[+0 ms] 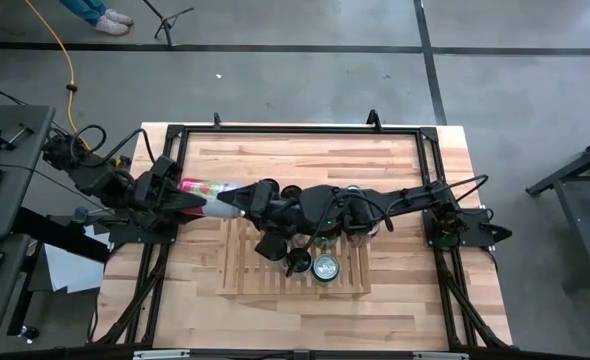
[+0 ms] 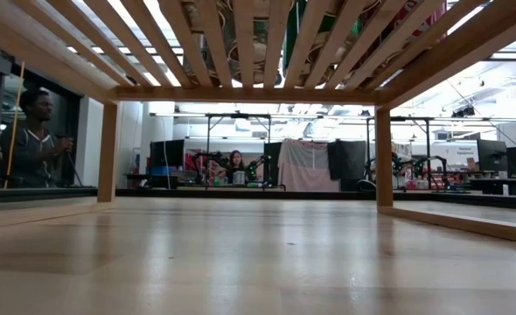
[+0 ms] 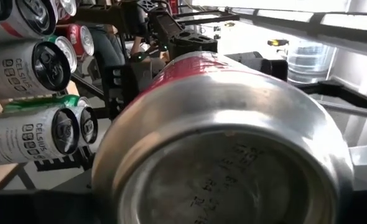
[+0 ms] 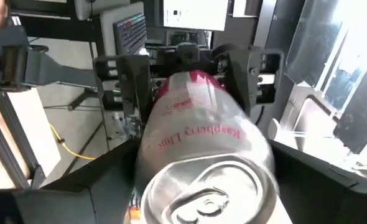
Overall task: Place canned beverage on shelf
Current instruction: Put the pink-white soda can on the shelf
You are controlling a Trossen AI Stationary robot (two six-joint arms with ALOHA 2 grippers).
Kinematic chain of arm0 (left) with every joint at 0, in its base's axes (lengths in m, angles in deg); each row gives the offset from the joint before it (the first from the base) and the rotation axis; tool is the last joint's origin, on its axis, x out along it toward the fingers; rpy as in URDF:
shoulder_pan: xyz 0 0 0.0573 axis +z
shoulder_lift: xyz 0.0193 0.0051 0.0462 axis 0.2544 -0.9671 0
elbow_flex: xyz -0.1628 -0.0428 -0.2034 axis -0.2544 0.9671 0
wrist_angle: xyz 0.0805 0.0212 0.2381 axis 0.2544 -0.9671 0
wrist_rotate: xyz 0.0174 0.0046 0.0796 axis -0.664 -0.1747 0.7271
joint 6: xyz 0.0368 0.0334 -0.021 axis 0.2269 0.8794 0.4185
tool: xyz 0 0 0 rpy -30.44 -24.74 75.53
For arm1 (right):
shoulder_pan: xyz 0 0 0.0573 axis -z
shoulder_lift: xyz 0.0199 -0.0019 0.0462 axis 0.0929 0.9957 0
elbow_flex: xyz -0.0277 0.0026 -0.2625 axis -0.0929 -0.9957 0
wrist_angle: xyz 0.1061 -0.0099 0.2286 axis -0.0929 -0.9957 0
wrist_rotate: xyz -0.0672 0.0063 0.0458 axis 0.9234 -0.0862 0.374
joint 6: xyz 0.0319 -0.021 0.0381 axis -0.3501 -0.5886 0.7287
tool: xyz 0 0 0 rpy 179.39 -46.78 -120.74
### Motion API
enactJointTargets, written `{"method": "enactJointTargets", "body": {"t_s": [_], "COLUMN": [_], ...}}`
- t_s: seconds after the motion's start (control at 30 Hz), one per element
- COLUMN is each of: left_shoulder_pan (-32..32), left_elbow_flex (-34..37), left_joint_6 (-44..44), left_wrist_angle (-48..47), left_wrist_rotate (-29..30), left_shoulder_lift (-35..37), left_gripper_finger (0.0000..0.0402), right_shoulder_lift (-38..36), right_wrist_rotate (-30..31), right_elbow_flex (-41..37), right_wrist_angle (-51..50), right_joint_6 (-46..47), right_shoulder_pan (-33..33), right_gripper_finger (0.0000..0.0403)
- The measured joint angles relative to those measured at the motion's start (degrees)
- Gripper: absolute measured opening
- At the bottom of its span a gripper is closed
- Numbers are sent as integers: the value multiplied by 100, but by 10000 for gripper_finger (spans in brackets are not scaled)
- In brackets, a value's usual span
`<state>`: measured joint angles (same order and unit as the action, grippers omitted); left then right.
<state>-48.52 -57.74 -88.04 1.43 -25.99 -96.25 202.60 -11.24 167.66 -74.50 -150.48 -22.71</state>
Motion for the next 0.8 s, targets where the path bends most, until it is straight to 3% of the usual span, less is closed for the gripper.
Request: {"method": "enactJointTargets", "body": {"t_s": [0.47, 0.67, 0.8], "left_shoulder_pan": [2, 2, 1], "left_elbow_flex": [2, -4, -4], "left_joint_6": [545, 1345, 2329], "left_wrist_angle": [19, 63, 14], "left_wrist_rotate": [276, 414, 705], "left_shoulder_lift": [310, 618, 863], "left_gripper_finger": [274, 274, 274], "right_shoulder_lift": [-36, -225, -406], "right_wrist_rotate": [1169, 1552, 1610], "right_elbow_flex": [9, 9, 9], "right_wrist_angle": [169, -228, -563], "right_joint_6": [328, 1376, 2506], "right_shoulder_pan": [-231, -241, -255], "right_gripper_finger": [323, 323, 323]}}
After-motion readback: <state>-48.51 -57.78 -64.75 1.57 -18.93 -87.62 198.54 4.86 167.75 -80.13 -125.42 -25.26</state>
